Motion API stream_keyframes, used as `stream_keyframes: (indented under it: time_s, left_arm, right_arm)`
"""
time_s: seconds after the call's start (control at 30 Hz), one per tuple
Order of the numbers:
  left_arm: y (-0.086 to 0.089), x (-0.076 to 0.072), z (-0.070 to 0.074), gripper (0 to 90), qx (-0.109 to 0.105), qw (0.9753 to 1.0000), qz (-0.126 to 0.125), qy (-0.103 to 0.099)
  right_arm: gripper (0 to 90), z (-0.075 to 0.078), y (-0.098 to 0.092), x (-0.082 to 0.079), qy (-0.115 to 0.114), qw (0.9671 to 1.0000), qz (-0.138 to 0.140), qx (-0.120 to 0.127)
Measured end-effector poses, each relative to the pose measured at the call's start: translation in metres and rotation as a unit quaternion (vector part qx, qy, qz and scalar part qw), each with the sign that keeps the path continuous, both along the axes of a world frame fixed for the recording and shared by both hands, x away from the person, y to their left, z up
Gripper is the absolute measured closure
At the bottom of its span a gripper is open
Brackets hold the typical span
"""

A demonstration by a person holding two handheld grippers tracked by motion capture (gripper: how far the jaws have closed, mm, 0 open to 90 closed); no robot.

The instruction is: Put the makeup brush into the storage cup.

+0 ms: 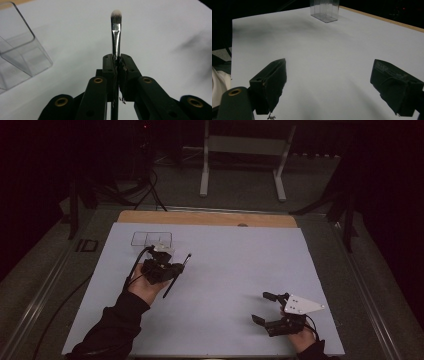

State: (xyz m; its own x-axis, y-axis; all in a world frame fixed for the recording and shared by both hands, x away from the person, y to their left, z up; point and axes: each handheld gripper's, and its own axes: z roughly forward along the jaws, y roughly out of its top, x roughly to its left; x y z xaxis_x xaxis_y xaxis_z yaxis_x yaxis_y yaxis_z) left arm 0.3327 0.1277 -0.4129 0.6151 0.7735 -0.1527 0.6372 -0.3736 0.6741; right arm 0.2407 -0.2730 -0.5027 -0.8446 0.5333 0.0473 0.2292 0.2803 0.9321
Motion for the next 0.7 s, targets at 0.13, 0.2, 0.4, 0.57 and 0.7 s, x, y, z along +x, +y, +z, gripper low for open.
stream_keyframes:
  time_s: [0.13, 0.2, 0.4, 0.57, 0.7]
  left_arm:
    - [0.005, 0.001, 0.001, 85.2, -0.010, 0.9999, -0.002, -0.008]
    - [0.006, 0.000, 0.000, 85.2, -0.013, 0.9998, 0.000, -0.018]
    - [0.010, 0.000, 0.000, 85.3, -0.035, 0.9990, -0.007, -0.027]
    - [0.013, -0.005, 0.005, 85.4, -0.060, 0.9961, -0.003, -0.065]
    - [0.017, -0.008, 0.011, 85.3, -0.083, 0.9918, 0.003, -0.098]
  right_arm:
    - [13.6, 0.000, 0.000, 0.000, 0.000, 1.0000, 0.000, 0.000]
    - [13.6, 0.000, 0.000, 0.000, 0.001, 1.0000, 0.000, 0.001]
    - [13.6, 0.000, 0.000, 0.000, 0.000, 1.0000, 0.000, 0.001]
    - [13.6, 0.001, 0.000, -0.001, 0.000, 1.0000, 0.000, 0.000]
    - [13.6, 0.001, 0.000, -0.001, 0.000, 1.0000, 0.001, 0.000]
